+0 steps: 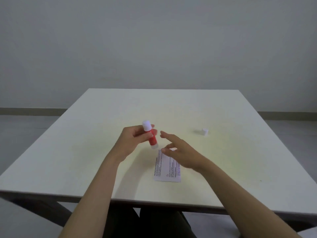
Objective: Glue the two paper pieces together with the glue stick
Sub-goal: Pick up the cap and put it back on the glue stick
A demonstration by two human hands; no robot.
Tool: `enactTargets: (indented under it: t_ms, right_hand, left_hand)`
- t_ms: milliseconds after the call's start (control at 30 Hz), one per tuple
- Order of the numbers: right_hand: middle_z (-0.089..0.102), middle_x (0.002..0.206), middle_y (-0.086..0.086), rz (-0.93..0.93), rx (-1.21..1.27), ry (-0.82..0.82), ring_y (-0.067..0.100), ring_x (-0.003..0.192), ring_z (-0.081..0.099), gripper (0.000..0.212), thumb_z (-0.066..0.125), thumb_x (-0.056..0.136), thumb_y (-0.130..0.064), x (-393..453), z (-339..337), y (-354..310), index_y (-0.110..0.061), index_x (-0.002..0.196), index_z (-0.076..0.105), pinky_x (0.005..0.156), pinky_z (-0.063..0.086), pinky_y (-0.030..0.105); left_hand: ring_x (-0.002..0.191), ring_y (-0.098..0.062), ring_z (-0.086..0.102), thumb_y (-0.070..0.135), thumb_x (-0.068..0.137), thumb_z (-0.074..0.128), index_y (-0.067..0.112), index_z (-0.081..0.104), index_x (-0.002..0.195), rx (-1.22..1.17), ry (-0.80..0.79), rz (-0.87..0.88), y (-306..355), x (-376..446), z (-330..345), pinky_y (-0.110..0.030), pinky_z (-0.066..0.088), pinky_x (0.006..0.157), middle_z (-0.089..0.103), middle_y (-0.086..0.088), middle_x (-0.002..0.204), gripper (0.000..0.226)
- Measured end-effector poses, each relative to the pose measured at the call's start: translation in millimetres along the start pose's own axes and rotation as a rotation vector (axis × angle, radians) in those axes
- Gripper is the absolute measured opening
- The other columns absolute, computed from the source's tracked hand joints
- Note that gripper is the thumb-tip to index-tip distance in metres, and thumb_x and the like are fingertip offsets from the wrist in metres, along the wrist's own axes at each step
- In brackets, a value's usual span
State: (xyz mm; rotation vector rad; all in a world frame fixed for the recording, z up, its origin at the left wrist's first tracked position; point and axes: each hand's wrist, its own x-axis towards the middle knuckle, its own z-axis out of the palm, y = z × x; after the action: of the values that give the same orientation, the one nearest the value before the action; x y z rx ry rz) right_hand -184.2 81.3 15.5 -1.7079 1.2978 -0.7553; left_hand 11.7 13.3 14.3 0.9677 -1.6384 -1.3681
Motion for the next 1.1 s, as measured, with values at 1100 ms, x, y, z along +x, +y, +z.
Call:
enactTargets:
  t_ms: [1100]
  right_hand:
    - [0.053, 0.092, -0.006, -0.035, -0.227, 0.332, 0.017, 0.069, 0.052, 0.056, 0.081, 0.051, -0.055, 0, 0, 11, -0.021, 0.087, 0.054, 0.068, 0.046, 0.036]
  left_hand:
    - [0.055, 0.006, 0.055, 0.037, 0.058, 0.085, 0.022, 0.053, 0.063, 0.243, 0.604, 0.041, 19, -19, 60, -0.004, 0.039, 0.053, 0.06, 0.011, 0.06, 0.036]
